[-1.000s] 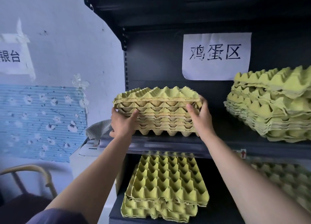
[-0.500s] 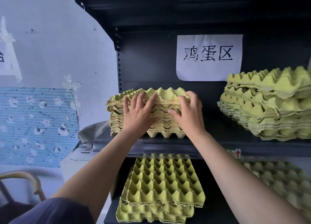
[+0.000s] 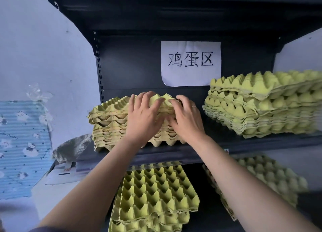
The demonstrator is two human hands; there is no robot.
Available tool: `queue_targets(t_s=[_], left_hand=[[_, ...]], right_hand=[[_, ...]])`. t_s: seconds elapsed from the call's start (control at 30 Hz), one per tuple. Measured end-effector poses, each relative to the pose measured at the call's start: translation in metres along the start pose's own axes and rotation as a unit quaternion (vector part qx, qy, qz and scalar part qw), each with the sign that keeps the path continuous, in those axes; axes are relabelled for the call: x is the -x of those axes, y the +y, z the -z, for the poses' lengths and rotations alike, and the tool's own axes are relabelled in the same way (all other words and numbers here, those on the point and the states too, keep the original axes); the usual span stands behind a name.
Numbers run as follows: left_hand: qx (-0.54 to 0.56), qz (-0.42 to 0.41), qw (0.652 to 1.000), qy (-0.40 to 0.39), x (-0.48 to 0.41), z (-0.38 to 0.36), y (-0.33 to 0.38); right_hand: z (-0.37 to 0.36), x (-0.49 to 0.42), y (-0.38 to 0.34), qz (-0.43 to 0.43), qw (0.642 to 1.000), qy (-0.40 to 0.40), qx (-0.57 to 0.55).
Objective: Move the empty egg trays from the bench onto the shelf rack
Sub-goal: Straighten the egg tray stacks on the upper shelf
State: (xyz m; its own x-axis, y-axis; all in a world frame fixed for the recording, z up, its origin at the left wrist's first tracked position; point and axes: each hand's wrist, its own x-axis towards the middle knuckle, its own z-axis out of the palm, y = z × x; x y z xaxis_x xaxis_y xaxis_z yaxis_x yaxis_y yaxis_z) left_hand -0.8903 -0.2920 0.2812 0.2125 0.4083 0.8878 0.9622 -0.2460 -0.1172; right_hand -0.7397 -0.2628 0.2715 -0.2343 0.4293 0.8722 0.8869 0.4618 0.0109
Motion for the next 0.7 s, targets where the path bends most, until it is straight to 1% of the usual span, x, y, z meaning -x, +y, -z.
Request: queue_targets(t_s=[0.07,0.1,0.27,0.4,0.5,0.57,0.63,0.7], left_hand=[[0.043,-0.019,0.999,0.019,-0.011,0.002,0.022],[0.065,-0.025,0.997,0.020,-0.016,0.004,0.031],[0.179,-0.023,0.983,-0.029,-0.040,0.003,0.091],[0.221,-0.023,0.975,-0.027,-0.060,-0.005,0.154],[0.237,-0.012,0.971,-0.021,-0.075,-0.011,0.200],[0.229,-0.004,0.973,-0.020,-0.084,-0.014,0.228],[0.213,0.005,0.977,-0.029,-0.091,-0.017,0.250],[0.192,0.014,0.980,-0.051,-0.099,-0.020,0.267]], right_hand=[[0.016,0.002,0.011,0.009,1.000,0.012,0.010],[0.023,0.003,0.017,0.014,0.999,0.031,0.013],[0.060,0.008,0.070,0.038,0.981,0.175,0.070],[0.094,0.020,0.123,0.053,0.963,0.248,0.093],[0.124,0.028,0.167,0.070,0.956,0.268,0.093],[0.142,0.033,0.201,0.065,0.959,0.262,0.084],[0.154,0.035,0.233,0.043,0.969,0.231,0.079],[0.164,0.034,0.264,0.016,0.980,0.178,0.088]])
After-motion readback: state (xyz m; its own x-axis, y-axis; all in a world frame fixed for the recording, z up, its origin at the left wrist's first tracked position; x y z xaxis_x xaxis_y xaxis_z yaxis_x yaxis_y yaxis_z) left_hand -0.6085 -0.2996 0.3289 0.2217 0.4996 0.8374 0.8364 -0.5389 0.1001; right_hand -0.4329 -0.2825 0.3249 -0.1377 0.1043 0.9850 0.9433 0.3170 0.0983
